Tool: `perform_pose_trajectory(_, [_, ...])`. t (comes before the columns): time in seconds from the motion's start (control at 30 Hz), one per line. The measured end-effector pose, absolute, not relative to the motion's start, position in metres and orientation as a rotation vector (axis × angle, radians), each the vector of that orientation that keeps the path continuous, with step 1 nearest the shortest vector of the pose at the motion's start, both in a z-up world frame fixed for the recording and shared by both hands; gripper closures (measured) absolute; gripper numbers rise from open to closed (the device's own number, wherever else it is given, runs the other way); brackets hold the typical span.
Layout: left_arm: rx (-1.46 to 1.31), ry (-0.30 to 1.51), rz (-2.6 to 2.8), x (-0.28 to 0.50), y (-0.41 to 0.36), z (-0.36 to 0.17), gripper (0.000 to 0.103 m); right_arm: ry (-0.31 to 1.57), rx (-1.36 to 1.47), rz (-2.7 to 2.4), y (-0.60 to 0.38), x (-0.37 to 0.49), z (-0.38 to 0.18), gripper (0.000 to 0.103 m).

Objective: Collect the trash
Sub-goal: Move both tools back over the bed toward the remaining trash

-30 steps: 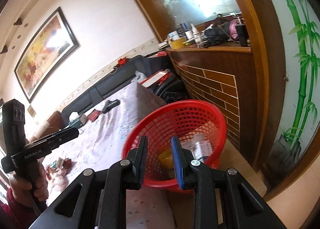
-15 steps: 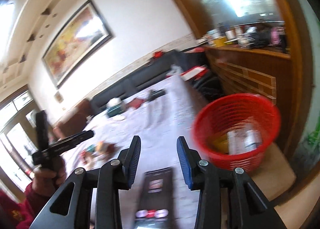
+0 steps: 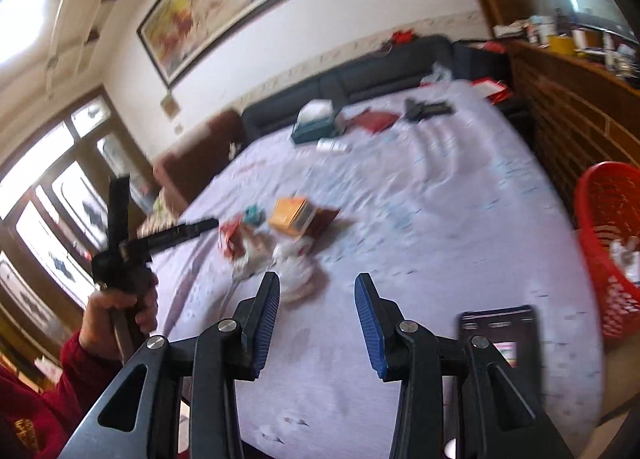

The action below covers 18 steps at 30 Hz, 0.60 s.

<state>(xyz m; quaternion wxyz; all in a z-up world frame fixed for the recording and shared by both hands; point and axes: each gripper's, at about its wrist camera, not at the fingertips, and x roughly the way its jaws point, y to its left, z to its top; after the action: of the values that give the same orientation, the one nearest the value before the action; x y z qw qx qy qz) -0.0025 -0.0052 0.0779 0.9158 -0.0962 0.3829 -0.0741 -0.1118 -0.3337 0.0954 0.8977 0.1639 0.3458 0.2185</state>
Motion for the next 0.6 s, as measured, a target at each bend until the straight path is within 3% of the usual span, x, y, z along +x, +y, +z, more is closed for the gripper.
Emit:
perform_pose_trajectory(0.07, [-0.212,0.803,-0.151,0.004,-0.002,0.073,0.033,0.75,0.329,0.469,-0.318,-0.101,0.086,0.049])
perform_pose_trajectory(0.2, [-0.147,0.827,-0.154,0.018,-0.002,0.064,0.021,0.794,0.278,0.481,-0.284,-0.075,0.07,0.048])
perform_pose_trajectory(0.6, [-0.17,0.881,-0.192,0.051,0.001,0.042,0.016,0.855,0.147,0.43,-0.229,-0.019,0.044,0.048])
